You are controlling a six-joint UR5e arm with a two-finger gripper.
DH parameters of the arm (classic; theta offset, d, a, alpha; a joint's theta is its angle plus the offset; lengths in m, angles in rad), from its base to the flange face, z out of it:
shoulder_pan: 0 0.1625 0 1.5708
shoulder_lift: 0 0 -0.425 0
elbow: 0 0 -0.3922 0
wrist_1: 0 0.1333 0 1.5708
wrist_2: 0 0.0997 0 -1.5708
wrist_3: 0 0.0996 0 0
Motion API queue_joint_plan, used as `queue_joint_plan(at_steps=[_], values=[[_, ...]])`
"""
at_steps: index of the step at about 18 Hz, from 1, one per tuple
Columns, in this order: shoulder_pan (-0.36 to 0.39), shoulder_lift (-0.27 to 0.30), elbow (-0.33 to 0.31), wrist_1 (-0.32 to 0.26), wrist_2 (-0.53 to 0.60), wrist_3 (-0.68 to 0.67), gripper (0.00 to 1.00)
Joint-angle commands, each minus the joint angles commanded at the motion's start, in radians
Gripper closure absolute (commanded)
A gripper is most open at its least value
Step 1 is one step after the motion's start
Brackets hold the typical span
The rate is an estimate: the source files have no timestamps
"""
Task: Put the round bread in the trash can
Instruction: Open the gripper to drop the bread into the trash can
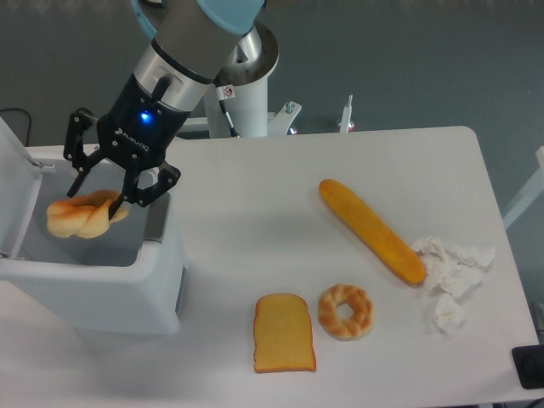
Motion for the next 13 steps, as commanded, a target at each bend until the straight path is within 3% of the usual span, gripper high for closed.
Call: queue_joint_plan(at_steps=[1,4,13], values=[[0.0,0.0,0.0,0.0,0.0,0.009,0.27],[0.0,0.002,-0.003,0.0,0.003,0.017,0.24],[0.0,0.009,-0.012,0.002,0.005,0.017,0.24]])
